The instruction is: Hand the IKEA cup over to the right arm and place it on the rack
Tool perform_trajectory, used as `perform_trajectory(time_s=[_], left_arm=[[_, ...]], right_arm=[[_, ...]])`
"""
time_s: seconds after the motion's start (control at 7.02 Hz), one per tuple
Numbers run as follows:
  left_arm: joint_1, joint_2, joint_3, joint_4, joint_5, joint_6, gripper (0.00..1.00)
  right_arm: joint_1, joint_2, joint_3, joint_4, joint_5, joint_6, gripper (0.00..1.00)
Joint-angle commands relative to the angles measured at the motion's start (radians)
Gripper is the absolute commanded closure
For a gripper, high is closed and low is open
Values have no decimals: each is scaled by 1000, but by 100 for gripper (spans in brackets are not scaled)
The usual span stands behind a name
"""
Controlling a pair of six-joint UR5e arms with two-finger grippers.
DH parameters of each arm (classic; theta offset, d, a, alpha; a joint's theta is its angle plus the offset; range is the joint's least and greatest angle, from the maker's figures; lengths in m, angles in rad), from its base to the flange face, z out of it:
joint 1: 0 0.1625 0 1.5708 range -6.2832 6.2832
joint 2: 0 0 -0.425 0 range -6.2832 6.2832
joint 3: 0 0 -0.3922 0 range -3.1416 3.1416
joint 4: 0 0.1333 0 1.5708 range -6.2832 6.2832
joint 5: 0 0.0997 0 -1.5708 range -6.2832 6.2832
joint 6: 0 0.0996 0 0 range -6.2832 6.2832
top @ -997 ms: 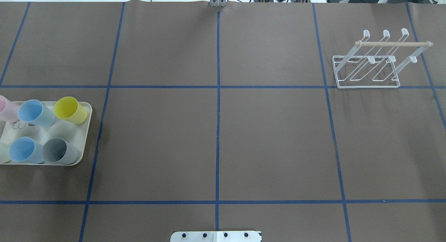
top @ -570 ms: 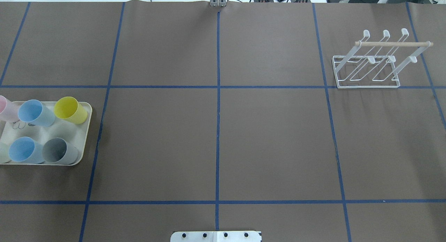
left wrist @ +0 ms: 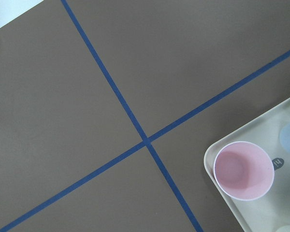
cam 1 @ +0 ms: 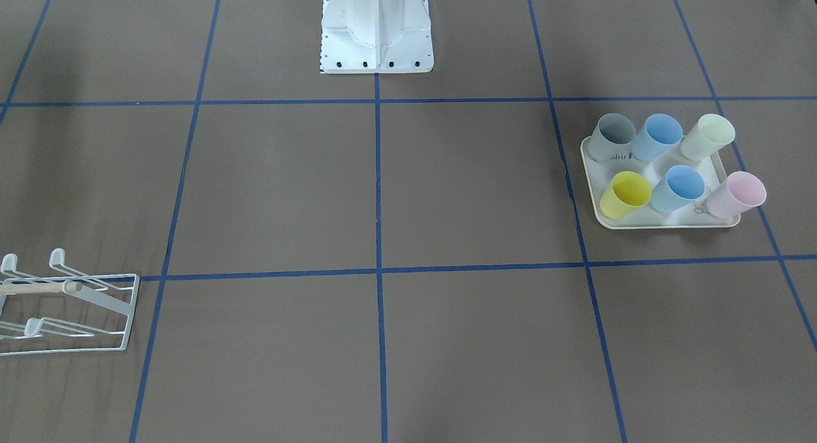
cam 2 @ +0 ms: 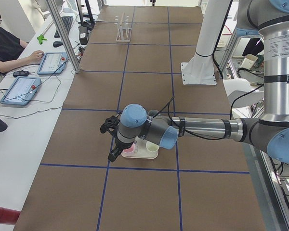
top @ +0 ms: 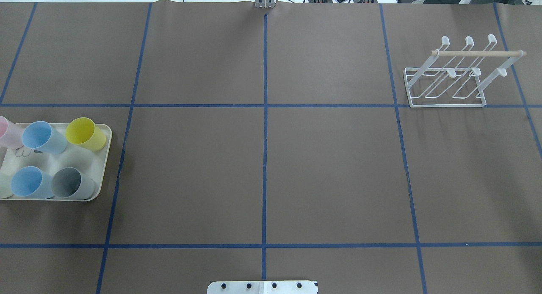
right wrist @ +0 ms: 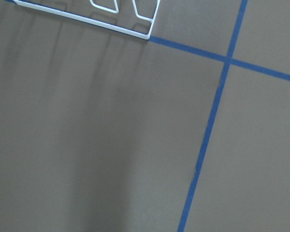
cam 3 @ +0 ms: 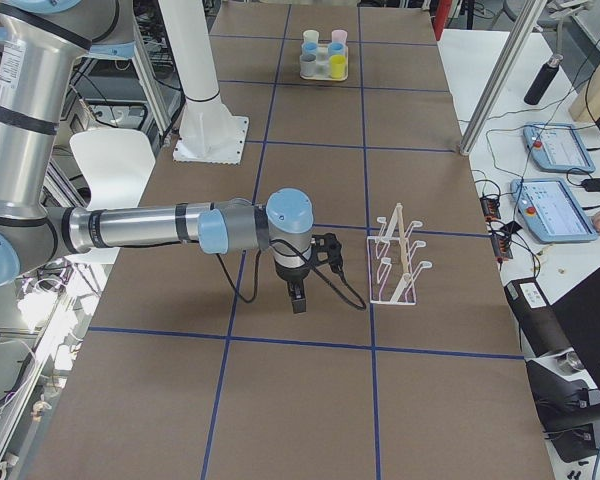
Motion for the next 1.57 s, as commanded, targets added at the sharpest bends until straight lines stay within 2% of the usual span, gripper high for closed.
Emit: perform_trajectory(time_s=[0.0, 0.14, 0.43, 0.57, 0.71, 0.85, 1.0, 1.14, 1.42], left_arm=[[0, -34, -1, -31, 1, 1, 0], [0, -70, 21, -112, 4, -1, 0], [0, -119, 97, -177, -4, -16, 0], [0, -118, 96, -212, -5, -91, 0], [6, -89, 108, -288, -4, -102, 0], [21, -77, 125, -290, -7, -120, 0], [58, -64, 165, -342, -19, -262, 0], [92, -46, 229, -476, -19, -357, 0], [171, -44, 388, -774, -10, -590, 0]], right_arm=[[1, 115, 7, 28, 10, 14, 0], [1, 184, 2, 24, 14, 86, 0], [-63, 241, 16, 68, 16, 133, 0], [-117, 246, 38, 155, 17, 230, 0], [-244, 325, 1, 248, 13, 301, 1], [-333, 376, -8, 314, 16, 400, 1], [-425, 399, -17, 424, 4, 553, 1], [-494, 402, -22, 515, -13, 639, 1], [-626, 454, -31, 624, -203, 763, 1]])
